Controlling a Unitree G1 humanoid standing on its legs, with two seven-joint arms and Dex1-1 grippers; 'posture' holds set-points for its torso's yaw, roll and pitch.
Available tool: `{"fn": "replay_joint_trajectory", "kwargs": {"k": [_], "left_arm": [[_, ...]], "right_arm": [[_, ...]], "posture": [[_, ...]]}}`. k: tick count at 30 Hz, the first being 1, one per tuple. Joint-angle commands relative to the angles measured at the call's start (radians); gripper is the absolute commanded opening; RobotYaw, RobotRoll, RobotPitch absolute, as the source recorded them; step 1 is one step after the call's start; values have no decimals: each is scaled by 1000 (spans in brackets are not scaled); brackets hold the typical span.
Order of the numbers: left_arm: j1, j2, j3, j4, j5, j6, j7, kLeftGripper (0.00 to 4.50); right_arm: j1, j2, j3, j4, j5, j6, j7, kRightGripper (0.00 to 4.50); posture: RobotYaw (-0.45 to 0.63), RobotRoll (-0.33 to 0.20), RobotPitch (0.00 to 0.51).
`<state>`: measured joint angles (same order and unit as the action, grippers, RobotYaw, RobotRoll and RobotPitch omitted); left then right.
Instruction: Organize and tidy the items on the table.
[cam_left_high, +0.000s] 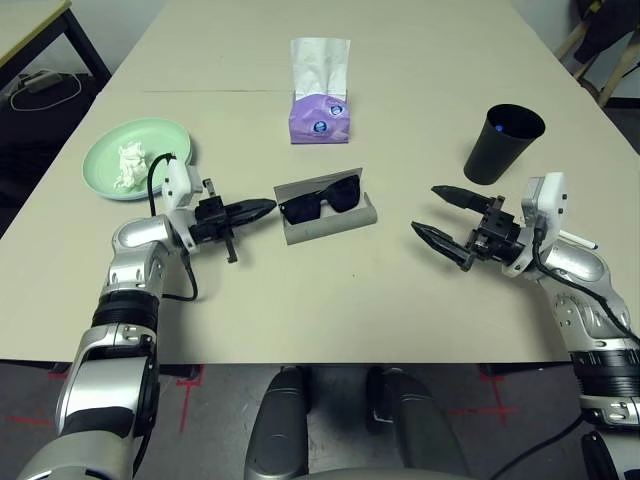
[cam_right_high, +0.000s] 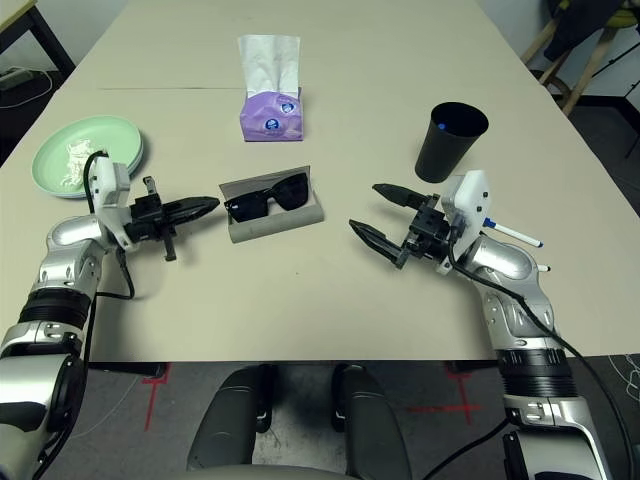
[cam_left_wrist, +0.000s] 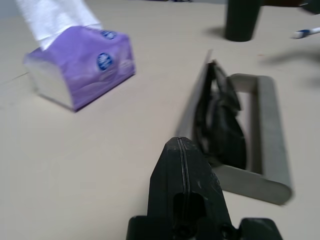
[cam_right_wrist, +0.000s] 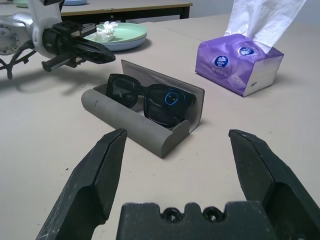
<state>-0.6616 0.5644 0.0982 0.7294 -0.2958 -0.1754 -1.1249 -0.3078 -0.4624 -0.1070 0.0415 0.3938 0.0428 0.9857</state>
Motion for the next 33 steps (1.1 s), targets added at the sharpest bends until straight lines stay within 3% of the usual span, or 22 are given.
{"fn": "replay_joint_trajectory", "kwargs": {"k": [1,11,18,26,33], "left_arm": [[3,-12,10,-11,13,44,63,14],[-60,-53,-6,-17,49,145,237,14],[-73,-92,-54,-47,37,121,93,14],[-10,-84,-101,-175,-13,217,-105,14],[29,-65,-113,-225,1,266,-140,14]], "right_arm": [[10,-6,13,-15,3,5,-6,4500],[-6,2,31,-20,1,10,-25,4500],[-7,1,34,-29,4,17,-36,4500],[1,2,35,-48,4,24,-52,4500],[-11,1,37,-57,4,35,-62,4500]], "posture": [[65,0,177],[68,0,178],[59,0,176],[52,0,174],[54,0,172]]}}
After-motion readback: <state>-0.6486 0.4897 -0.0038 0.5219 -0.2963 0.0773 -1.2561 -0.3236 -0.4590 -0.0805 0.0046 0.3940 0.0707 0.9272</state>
